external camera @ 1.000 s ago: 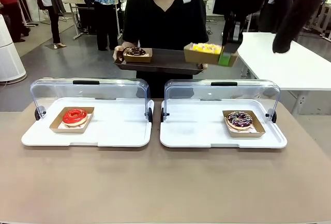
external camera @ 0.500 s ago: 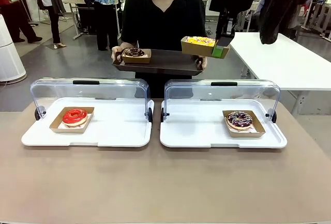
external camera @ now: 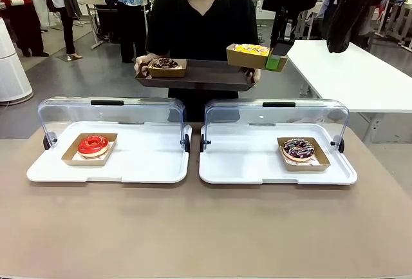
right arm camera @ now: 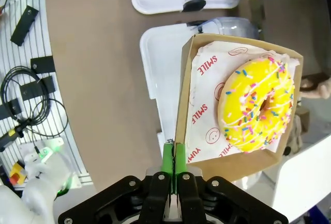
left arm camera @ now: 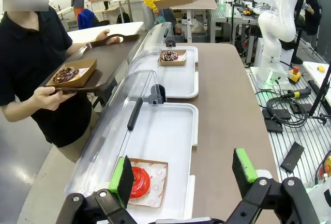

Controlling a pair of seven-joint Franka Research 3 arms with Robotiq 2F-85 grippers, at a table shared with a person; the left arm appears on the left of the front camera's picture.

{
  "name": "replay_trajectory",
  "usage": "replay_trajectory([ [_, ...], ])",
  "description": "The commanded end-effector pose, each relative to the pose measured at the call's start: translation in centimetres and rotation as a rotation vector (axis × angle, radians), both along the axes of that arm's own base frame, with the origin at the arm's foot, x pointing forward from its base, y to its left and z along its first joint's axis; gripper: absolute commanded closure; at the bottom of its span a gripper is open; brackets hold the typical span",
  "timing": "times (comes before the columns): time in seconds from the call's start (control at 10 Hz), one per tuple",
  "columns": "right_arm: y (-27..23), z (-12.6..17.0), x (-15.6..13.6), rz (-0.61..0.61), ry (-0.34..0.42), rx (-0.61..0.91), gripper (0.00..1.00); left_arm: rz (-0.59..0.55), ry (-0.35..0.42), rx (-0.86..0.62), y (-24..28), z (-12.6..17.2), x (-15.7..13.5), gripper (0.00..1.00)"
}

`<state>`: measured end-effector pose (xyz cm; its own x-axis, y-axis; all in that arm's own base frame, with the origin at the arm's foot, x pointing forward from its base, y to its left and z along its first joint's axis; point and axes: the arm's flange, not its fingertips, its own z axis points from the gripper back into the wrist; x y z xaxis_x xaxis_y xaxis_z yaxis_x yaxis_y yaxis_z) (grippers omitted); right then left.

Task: Provide the desired donut to the person.
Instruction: Place the picked Paper togo box onto the Handle tray extended by the person.

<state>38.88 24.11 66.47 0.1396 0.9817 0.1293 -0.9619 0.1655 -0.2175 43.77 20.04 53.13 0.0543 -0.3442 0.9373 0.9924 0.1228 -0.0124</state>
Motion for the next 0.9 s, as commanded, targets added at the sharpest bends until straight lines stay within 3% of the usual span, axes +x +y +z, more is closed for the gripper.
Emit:
replay_trajectory([
  [0.0,0.02,0.08,-0.14,-0.018,0.006,0.002,1.0,0.008,-0.002,0.004,0.09,0.2,-0.04,0.0],
  [0.8,0.02,0.08,-0.14,-0.018,0.006,0.002,1.0,0.008,-0.002,0.004,0.09,0.2,-0.04,0.0],
])
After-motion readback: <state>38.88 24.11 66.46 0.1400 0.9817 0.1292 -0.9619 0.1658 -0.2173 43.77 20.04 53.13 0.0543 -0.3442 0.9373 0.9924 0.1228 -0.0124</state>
